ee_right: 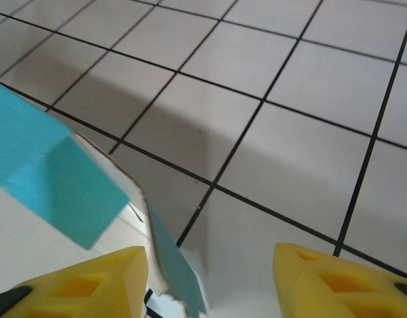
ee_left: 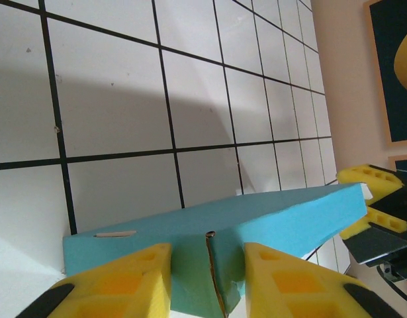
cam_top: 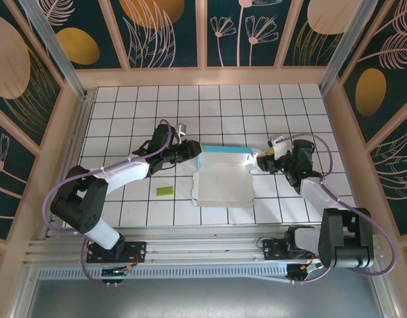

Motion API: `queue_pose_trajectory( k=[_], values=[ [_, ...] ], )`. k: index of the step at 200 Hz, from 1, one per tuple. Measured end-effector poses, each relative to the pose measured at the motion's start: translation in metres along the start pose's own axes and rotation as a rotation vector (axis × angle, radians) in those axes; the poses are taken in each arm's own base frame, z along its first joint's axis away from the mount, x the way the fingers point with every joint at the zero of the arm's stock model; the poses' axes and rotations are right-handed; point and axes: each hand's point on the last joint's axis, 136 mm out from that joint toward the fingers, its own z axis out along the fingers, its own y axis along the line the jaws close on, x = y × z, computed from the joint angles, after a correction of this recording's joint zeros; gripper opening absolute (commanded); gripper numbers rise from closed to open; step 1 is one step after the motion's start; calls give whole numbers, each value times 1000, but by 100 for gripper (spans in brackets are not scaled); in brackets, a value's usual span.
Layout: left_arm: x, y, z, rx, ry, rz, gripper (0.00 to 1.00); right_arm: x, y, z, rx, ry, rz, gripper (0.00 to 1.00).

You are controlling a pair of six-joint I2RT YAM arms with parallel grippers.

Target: Fold the paper box

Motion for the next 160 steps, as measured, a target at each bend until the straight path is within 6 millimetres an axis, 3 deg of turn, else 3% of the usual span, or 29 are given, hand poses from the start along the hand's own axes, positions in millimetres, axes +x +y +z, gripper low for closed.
queue_pose_trajectory(
  k=[41,83,160],
  values=[
    [0,0,0,0,0,3,31,21,1,16,-3,90,24,42],
    [-1,-1,0,1,-1,3,31,24,15,27,-12,140,69,20],
    [0,-3,3,1,6,-12,31,21,17,29,60,174,412,14]
  ],
)
